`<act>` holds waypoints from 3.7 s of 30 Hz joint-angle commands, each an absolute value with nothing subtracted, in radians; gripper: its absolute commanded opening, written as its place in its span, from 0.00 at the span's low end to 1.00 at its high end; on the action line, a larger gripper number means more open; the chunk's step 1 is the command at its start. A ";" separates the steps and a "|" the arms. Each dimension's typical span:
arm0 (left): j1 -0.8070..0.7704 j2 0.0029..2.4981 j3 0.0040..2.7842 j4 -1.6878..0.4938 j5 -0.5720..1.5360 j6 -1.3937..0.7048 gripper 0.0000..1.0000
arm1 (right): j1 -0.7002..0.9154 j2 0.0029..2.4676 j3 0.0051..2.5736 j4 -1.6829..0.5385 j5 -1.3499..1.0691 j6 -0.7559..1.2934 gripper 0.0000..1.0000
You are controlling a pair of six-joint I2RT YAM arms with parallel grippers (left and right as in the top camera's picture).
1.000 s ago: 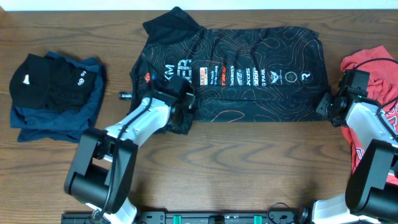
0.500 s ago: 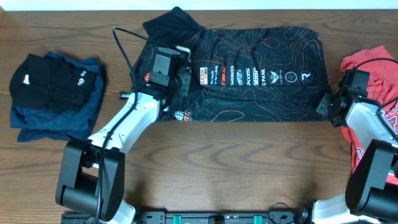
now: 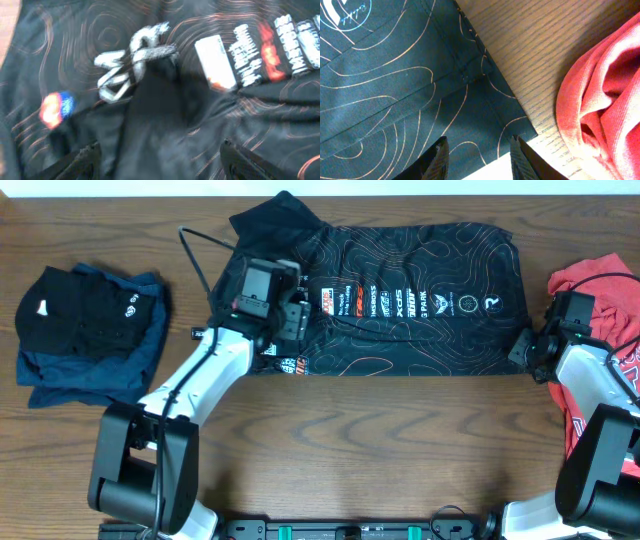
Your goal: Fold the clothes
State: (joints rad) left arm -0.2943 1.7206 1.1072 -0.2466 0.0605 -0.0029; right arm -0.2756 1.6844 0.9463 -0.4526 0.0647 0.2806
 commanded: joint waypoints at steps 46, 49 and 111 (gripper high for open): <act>-0.043 1.758 1.099 -0.300 0.135 -0.199 0.51 | -0.268 1.596 0.983 -0.433 0.044 0.211 0.35; -0.045 1.708 1.099 -0.311 0.143 -0.200 0.51 | -0.268 1.580 0.986 -0.399 0.043 0.192 0.35; -0.052 1.824 1.081 -0.407 0.150 -0.197 0.51 | -0.267 1.844 1.008 0.022 -0.086 0.299 0.21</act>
